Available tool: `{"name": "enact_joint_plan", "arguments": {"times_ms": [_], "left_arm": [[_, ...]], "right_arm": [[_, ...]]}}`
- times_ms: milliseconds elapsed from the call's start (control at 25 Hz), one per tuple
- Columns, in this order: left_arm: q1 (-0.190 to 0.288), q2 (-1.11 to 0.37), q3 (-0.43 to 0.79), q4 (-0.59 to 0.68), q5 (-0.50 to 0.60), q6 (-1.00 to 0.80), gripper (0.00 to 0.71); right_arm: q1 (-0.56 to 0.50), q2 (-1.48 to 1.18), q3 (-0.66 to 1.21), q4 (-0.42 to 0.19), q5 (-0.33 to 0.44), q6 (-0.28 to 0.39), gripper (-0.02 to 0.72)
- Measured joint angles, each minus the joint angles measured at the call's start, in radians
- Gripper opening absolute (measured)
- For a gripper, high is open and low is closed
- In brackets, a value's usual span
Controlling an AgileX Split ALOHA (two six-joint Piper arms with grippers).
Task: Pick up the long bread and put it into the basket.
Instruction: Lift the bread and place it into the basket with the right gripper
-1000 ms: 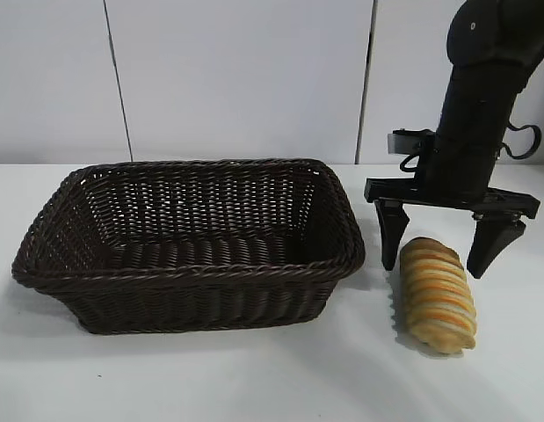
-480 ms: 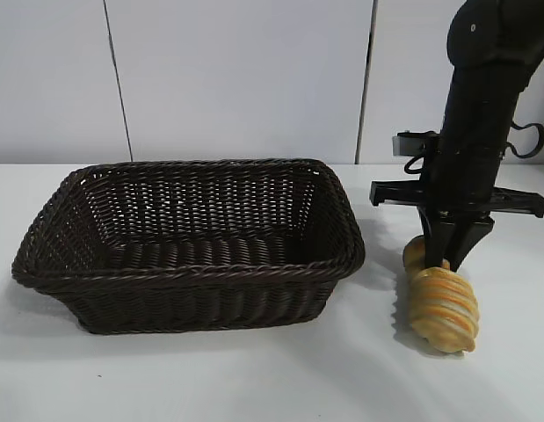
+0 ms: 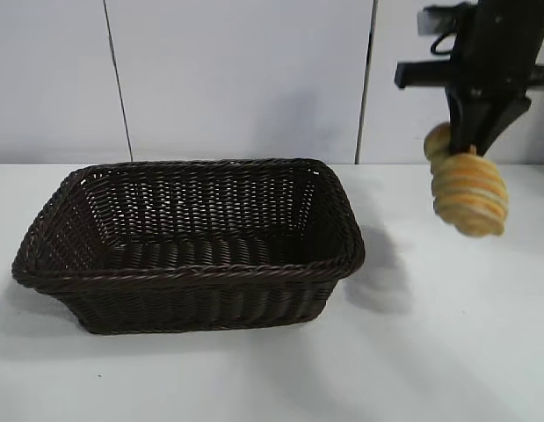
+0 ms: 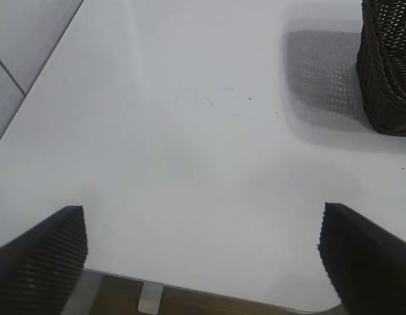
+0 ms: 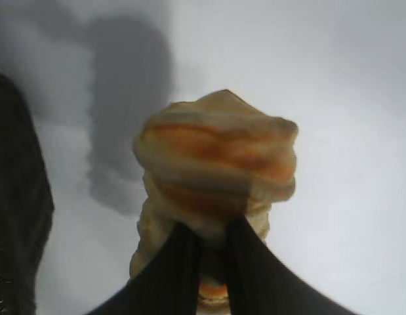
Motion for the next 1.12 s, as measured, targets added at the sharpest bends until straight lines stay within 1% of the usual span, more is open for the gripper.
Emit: {"name": "enact_joint_plan", "arguments": {"times_ms": [160, 240, 440, 520, 600, 720, 960, 1080, 1120], "left_arm": [[0.000, 0.000, 0.000, 0.000, 0.000, 0.000, 0.694], [0.000, 0.000, 0.000, 0.000, 0.000, 0.000, 0.694], [0.000, 0.000, 0.000, 0.000, 0.000, 0.000, 0.694], [0.000, 0.000, 0.000, 0.000, 0.000, 0.000, 0.694], [0.000, 0.000, 0.000, 0.000, 0.000, 0.000, 0.694], [0.000, 0.000, 0.000, 0.000, 0.000, 0.000, 0.694], [0.000, 0.000, 0.000, 0.000, 0.000, 0.000, 0.694], [0.000, 0.000, 0.000, 0.000, 0.000, 0.000, 0.694], [0.000, 0.000, 0.000, 0.000, 0.000, 0.000, 0.694]], "right_arm": [[0.000, -0.033, 0.000, -0.001, 0.006, -0.002, 0.062], [0.000, -0.032, 0.000, 0.019, 0.007, -0.015, 0.062], [0.001, -0.032, 0.000, 0.143, 0.007, -0.066, 0.062], [0.023, -0.032, 0.000, 0.168, 0.006, -0.081, 0.062], [0.067, -0.032, 0.000, 0.173, -0.011, -0.091, 0.062], [0.169, -0.032, 0.000, 0.173, -0.072, -0.095, 0.062], [0.349, -0.003, 0.000, 0.184, -0.228, -0.095, 0.062], [0.417, 0.028, 0.000, 0.182, -0.290, -0.113, 0.062], [0.437, 0.040, 0.000, 0.181, -0.309, -0.128, 0.062]]}}
